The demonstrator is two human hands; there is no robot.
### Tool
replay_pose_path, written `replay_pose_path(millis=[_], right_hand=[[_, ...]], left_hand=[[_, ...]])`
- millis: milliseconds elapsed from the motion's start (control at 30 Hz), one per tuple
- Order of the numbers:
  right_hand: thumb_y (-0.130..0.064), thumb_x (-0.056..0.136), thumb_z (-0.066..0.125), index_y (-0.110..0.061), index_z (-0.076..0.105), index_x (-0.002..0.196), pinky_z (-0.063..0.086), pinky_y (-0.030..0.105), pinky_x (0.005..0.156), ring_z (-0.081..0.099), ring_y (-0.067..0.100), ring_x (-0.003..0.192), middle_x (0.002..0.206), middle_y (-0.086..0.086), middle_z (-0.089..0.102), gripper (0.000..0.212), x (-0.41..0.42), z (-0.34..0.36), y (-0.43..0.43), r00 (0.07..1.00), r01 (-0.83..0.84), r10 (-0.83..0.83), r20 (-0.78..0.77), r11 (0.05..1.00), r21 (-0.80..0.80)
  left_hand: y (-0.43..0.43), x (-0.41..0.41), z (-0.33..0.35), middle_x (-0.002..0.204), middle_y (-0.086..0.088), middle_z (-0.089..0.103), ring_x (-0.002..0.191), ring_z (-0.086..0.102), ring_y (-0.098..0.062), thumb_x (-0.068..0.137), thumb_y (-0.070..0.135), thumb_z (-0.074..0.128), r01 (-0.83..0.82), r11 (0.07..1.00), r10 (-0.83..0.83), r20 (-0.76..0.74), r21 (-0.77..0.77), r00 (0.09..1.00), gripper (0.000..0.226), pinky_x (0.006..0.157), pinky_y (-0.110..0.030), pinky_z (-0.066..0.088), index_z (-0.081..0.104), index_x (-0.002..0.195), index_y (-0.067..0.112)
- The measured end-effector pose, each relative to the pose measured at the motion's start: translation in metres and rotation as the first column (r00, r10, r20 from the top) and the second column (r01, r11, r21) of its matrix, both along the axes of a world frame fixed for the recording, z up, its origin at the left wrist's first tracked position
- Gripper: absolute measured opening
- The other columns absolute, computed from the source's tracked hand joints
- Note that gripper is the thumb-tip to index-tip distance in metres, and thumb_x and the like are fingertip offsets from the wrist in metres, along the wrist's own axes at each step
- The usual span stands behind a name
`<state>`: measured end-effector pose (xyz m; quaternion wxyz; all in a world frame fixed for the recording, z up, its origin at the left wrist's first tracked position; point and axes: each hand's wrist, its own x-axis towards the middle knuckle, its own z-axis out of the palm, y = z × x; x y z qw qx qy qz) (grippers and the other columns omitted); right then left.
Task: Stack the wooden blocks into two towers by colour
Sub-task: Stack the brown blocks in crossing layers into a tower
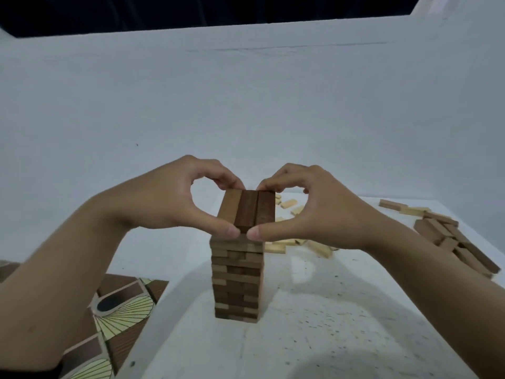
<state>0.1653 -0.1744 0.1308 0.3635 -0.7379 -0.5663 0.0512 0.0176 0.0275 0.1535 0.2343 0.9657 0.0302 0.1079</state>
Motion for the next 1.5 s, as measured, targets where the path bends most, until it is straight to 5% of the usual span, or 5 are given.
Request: replay_pose_path(millis=[300, 567, 1167, 1500], right_hand=[[-0.082, 0.050, 0.074, -0.055, 0.068, 0.104, 0.037, 0.045, 0.108, 0.050, 0.001, 0.120, 0.113, -0.024, 0.062, 0.061, 0.001, -0.008, 0.018, 0.999, 0.036, -0.035, 0.011, 0.995, -0.090], [-0.078, 0.049, 0.078, -0.049, 0.072, 0.106, 0.037, 0.039, 0.109, 0.050, -0.004, 0.120, 0.114, -0.026, 0.062, 0.064, 0.000, -0.014, 0.017, 0.998, 0.052, -0.054, -0.014, 0.992, -0.118], [-0.073, 0.053, 0.080, -0.050, 0.075, 0.096, 0.041, 0.041, 0.109, 0.056, -0.003, 0.119, 0.104, -0.031, 0.070, 0.049, -0.003, -0.019, 0.017, 0.999, 0.008, -0.010, -0.036, 0.999, -0.043], [-0.080, 0.048, 0.077, -0.047, 0.075, 0.105, 0.045, 0.042, 0.107, 0.056, 0.000, 0.120, 0.108, -0.028, 0.070, 0.066, -0.002, -0.025, 0.016, 0.998, 0.055, -0.056, -0.035, 0.998, -0.035]], left_hand=[[0.023, 0.004, -0.018, 0.115, 0.026, 0.062, 0.120, 0.051, 0.006, 0.052, 0.073, 0.078, 0.001, 0.999, -0.002, -0.035, -0.038, 0.999, 0.067, 0.095, -0.023, 0.036, 0.068, 0.113, 0.046], [0.024, 0.006, -0.027, 0.112, 0.030, 0.060, 0.118, 0.050, 0.008, 0.051, 0.072, 0.076, 0.021, 0.999, -0.021, -0.025, -0.038, 0.999, 0.069, 0.089, -0.014, 0.034, 0.068, 0.113, 0.043], [0.027, 0.004, -0.036, 0.116, 0.017, 0.068, 0.122, 0.056, -0.003, 0.056, 0.064, 0.083, 0.062, 0.990, -0.065, -0.022, -0.128, 0.998, 0.066, 0.099, -0.026, 0.036, 0.070, 0.115, 0.039], [0.023, 0.004, -0.034, 0.115, 0.013, 0.071, 0.122, 0.059, -0.008, 0.060, 0.057, 0.086, 0.094, 0.986, -0.094, 0.008, -0.137, 0.996, 0.062, 0.112, -0.045, 0.039, 0.072, 0.115, 0.035]])
